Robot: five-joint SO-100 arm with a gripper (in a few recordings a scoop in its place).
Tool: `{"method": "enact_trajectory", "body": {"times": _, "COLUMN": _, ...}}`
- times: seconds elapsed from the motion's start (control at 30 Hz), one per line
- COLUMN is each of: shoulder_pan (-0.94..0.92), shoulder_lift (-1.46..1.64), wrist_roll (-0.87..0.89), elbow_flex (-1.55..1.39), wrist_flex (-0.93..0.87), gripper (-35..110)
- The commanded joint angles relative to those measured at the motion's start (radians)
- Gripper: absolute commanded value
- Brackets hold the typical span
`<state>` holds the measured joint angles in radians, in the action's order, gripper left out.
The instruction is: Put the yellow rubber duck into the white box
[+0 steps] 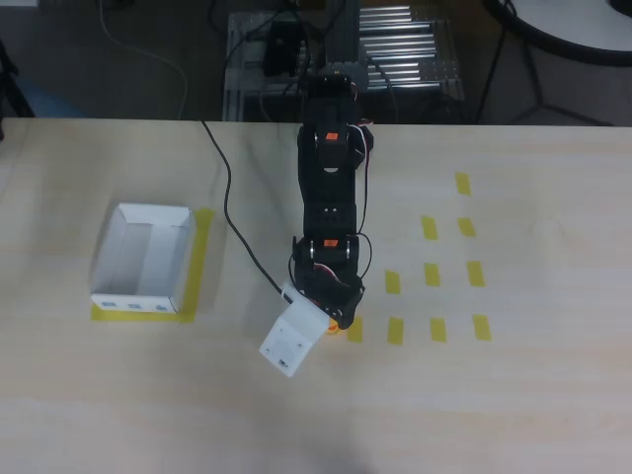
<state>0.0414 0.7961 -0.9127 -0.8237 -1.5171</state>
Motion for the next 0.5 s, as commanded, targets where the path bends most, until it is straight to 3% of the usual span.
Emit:
{"method": "enact_trajectory", "body": {"times": 0.0, "shoulder_pan": 0.015, "shoulder_lift": 0.044, "wrist_roll": 0.043, "elbow_flex": 0.124, "wrist_flex": 0.005, "gripper": 0}}
{"method": "enact_trajectory", "body": {"times": 0.27, "shoulder_pan": -0.061, "shoulder_lift": 0.511, "wrist_roll": 0.36, "elbow_flex": 0.074, "wrist_flex": 0.014, "gripper": 0}}
{"method": "enact_trajectory", "body": {"times": 0.47, "shoulder_pan": -0.293, "shoulder_lift": 1.029, "wrist_roll": 0.552, "elbow_flex": -0.14, "wrist_flex": 0.118, "gripper": 0}}
